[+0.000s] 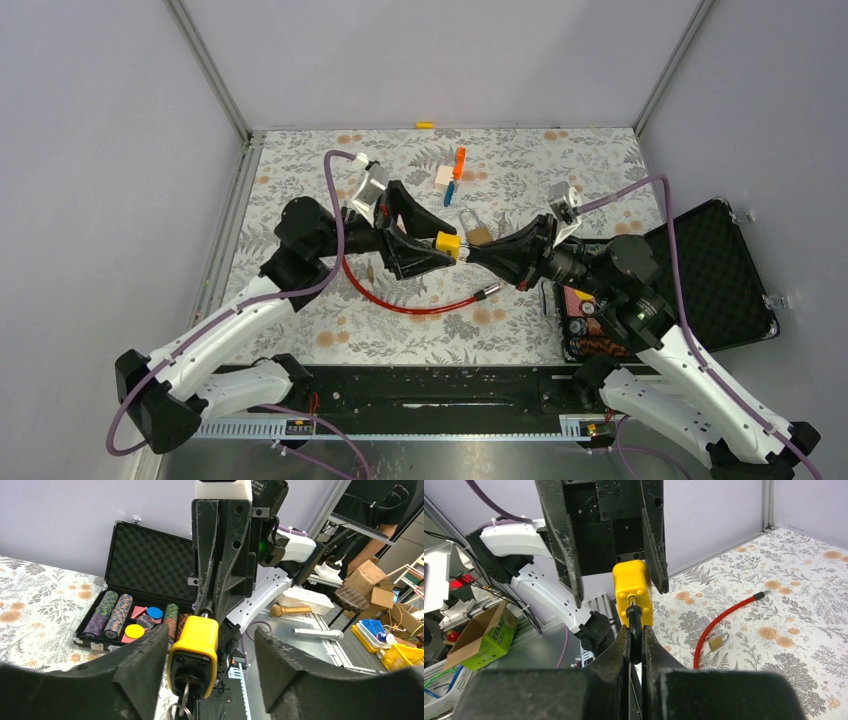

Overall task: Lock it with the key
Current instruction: Lock the lock.

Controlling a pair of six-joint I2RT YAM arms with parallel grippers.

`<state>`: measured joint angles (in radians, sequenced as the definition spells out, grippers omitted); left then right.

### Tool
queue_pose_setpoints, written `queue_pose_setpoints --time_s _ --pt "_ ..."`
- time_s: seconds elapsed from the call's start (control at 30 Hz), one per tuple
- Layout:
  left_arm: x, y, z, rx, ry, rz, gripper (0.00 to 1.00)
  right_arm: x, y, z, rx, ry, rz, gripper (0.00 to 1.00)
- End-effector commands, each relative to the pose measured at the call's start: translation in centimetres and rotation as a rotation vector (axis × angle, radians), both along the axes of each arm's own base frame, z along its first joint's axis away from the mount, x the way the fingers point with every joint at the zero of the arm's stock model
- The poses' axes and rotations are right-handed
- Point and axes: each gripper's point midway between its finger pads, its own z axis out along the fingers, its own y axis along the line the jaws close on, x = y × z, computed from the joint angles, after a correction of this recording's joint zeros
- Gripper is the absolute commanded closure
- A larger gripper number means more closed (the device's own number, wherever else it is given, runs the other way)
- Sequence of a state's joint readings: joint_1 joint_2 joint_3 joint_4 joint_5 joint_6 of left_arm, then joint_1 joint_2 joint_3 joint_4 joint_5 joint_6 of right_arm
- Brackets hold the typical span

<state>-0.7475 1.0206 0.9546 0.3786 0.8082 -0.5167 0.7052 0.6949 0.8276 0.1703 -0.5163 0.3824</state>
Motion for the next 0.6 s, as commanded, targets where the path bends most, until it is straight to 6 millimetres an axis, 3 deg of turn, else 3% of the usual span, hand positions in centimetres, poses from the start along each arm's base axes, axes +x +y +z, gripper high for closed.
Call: queue_pose_setpoints --time_s 0.0,0.23,0.33,0.43,0.57 --pt "-0.6 0.0 1.3 -0.037 -0.002 -0.079 0.42 -1.1 -0.7 5.2 0.125 -0.097 0.01 1.0" --pt "-0.5 0.3 0.3 -0.038 0.022 -0.102 0.37 -0.9 -0.9 5.8 0.144 -0.095 -0.004 1.0" --pt "-0.2 0.6 0.0 -0.041 0.02 -0.096 0.43 -1.0 -0.7 5.8 0.141 -0.091 0.005 1.0" --pt "0.2 0.6 -0.3 -0.034 0.031 -0.101 0.57 -0.8 -0.5 5.6 0.136 -0.079 0.01 1.0" --pt "0.3 0.5 -0.3 -0.036 0.042 -0.121 0.92 -0.3 -0.2 5.4 0.134 -0.06 -0.001 1.0"
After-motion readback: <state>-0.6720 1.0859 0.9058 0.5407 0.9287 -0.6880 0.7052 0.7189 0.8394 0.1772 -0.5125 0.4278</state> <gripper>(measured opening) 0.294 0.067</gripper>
